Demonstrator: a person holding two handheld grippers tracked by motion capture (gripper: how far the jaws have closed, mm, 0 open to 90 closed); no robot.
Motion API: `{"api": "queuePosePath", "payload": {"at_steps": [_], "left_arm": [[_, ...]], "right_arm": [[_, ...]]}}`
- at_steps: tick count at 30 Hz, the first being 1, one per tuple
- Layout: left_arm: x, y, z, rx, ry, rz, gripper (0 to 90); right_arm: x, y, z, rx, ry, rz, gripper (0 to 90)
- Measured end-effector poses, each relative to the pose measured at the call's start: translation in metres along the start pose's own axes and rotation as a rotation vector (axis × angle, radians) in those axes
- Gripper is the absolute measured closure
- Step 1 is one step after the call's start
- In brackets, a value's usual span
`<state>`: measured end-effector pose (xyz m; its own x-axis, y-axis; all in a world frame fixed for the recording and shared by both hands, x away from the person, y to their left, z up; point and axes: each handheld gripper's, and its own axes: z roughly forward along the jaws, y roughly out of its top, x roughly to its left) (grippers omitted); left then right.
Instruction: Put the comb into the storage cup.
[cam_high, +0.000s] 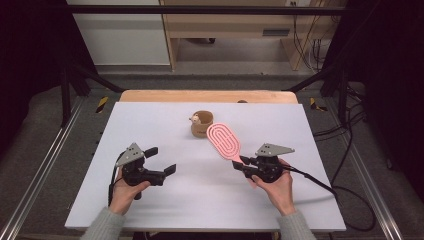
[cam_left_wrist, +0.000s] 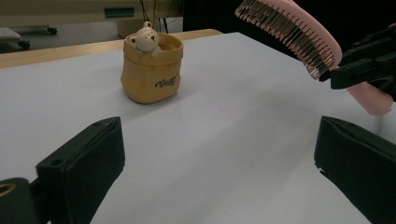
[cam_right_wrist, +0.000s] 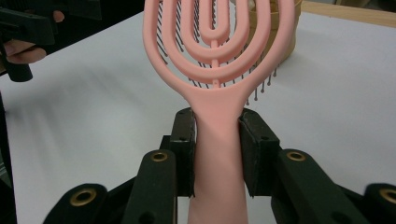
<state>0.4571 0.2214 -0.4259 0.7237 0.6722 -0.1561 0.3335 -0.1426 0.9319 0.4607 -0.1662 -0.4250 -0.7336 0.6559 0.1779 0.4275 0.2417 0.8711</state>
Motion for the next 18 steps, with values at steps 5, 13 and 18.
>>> {"api": "queuePosePath", "payload": {"at_steps": [5, 13, 18], "left_arm": [[-0.004, 0.003, 0.005, 0.002, -0.009, 0.006, 1.7], [-0.010, 0.008, 0.013, -0.006, -0.027, 0.006, 1.5], [-0.013, 0.010, 0.017, -0.005, -0.037, 0.008, 1.1]], "right_arm": [[0.002, 0.001, 0.001, -0.003, 0.007, -0.001, 69.5], [0.006, 0.002, 0.004, -0.002, 0.018, -0.005, 69.5], [0.007, 0.001, 0.005, -0.004, 0.020, -0.003, 69.5]]}}
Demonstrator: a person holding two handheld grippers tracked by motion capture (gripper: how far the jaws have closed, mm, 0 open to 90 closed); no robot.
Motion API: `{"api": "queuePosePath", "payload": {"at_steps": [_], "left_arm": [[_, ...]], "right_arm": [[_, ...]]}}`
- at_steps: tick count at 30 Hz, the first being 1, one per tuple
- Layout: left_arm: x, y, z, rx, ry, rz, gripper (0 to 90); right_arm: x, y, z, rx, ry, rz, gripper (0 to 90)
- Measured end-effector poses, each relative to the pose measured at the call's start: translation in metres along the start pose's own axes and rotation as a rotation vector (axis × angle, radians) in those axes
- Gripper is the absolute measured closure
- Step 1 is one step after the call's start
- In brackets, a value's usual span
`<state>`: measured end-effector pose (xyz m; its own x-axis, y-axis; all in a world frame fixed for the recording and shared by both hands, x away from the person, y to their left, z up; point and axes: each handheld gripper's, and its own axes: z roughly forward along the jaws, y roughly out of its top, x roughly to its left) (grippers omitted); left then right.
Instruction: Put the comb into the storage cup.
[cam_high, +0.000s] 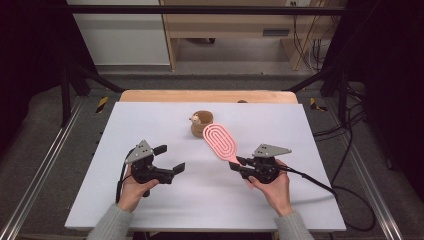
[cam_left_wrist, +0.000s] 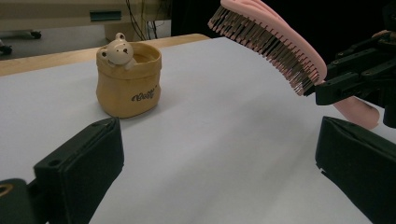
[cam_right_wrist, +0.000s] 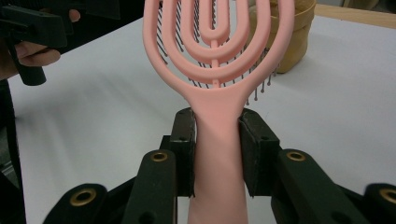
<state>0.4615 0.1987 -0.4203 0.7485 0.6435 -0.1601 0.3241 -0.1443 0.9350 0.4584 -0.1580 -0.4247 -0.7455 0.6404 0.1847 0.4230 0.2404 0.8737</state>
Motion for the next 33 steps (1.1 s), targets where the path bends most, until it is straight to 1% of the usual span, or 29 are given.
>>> {"api": "queuePosePath", "payload": {"at_steps": [8, 17, 23, 33], "left_arm": [[-0.004, 0.004, 0.005, -0.016, -0.019, -0.016, 1.0], [-0.008, 0.007, 0.012, -0.023, -0.034, -0.031, 0.8], [-0.012, 0.010, 0.016, -0.029, -0.046, -0.034, 0.6], [-0.019, 0.016, 0.023, -0.044, -0.068, -0.044, 0.4]], "right_arm": [[0.001, 0.000, 0.000, -0.004, 0.002, -0.002, 69.5], [0.002, 0.000, 0.001, -0.010, 0.005, 0.000, 69.5], [0.002, 0.000, 0.001, -0.008, 0.007, -0.007, 69.5], [0.008, 0.004, 0.004, -0.009, 0.016, -0.027, 69.5]]}}
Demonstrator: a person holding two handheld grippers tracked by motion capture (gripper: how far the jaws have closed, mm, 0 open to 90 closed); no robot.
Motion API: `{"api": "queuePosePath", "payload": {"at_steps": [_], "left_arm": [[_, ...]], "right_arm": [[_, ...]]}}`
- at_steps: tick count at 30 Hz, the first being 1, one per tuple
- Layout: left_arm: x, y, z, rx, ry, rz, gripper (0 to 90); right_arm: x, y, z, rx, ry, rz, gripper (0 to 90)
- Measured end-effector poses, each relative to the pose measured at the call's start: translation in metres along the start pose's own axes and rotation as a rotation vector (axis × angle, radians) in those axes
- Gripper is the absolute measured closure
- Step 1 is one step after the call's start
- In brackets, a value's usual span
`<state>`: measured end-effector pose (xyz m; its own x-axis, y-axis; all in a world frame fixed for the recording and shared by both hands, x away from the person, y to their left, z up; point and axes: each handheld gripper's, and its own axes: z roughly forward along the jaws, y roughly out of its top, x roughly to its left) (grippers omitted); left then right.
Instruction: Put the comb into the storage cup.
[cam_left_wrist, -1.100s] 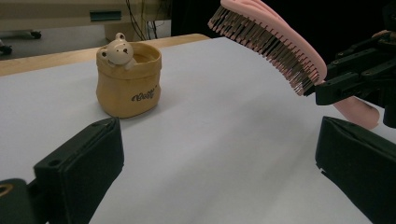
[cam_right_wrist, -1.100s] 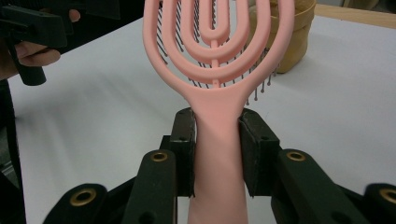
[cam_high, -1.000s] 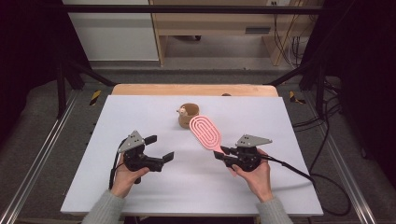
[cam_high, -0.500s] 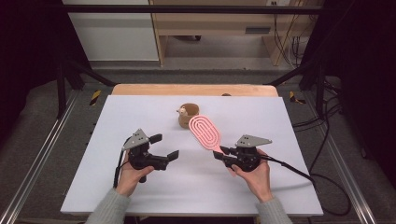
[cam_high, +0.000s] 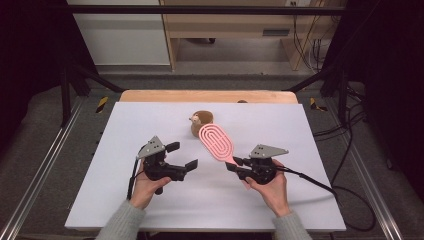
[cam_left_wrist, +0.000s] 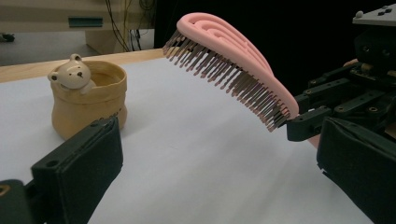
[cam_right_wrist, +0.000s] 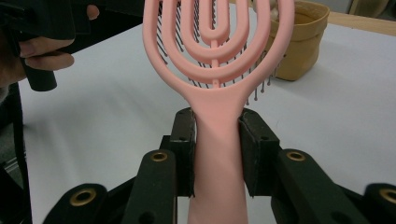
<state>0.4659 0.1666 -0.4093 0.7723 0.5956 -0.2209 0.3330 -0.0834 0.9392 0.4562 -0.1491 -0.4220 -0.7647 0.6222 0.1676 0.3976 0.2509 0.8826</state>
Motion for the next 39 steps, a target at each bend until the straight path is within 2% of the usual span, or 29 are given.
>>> {"api": "queuePosePath", "payload": {"at_steps": [18, 39], "left_arm": [[-0.006, 0.004, 0.010, -0.027, -0.027, -0.046, 0.3], [-0.011, 0.006, 0.025, -0.088, -0.013, -0.123, 0.6]], "right_arm": [[0.003, 0.002, 0.001, -0.016, 0.010, -0.004, 69.5], [0.004, 0.002, 0.000, -0.020, 0.012, -0.004, 69.5]]}}
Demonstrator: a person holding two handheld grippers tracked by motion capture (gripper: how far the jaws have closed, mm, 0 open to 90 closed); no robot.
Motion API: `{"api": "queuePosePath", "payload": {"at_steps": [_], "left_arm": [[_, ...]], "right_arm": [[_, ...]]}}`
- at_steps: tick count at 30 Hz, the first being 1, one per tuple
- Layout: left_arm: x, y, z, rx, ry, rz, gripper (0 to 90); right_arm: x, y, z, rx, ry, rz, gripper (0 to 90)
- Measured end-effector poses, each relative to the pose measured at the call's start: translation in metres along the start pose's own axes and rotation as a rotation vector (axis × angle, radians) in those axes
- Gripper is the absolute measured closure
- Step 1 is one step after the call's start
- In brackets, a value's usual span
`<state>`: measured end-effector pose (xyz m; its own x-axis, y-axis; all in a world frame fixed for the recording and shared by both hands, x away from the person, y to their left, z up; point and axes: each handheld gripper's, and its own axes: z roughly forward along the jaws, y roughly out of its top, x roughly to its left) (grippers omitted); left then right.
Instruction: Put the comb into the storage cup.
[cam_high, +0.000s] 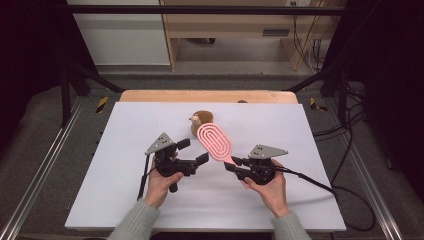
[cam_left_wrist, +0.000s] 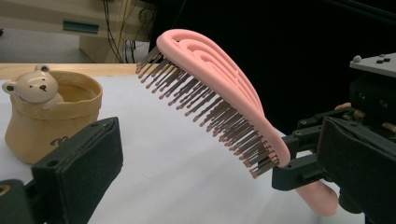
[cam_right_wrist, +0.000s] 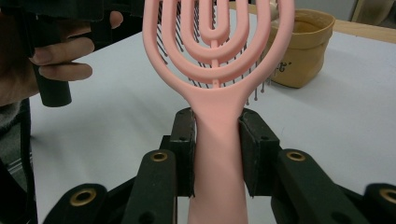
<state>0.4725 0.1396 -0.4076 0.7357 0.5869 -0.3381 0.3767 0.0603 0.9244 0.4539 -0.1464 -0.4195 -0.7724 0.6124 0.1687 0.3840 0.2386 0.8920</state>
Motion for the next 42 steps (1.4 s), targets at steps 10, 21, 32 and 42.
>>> {"api": "queuePosePath", "payload": {"at_steps": [10, 21, 32, 42], "left_arm": [[-0.001, 0.000, 0.007, 0.003, 0.008, -0.025, 2.4], [-0.004, 0.001, 0.014, -0.008, 0.013, -0.049, 4.6], [-0.006, 0.001, 0.021, -0.017, 0.013, -0.081, 10.9], [-0.006, 0.001, 0.024, -0.028, 0.014, -0.122, 19.3]], "right_arm": [[0.000, 0.000, -0.001, -0.007, -0.001, -0.001, 69.5], [0.001, 0.001, -0.002, -0.017, 0.006, -0.001, 69.5], [0.003, 0.003, -0.002, -0.023, 0.013, -0.012, 69.5], [0.004, 0.003, -0.002, -0.021, 0.016, -0.013, 69.4]]}}
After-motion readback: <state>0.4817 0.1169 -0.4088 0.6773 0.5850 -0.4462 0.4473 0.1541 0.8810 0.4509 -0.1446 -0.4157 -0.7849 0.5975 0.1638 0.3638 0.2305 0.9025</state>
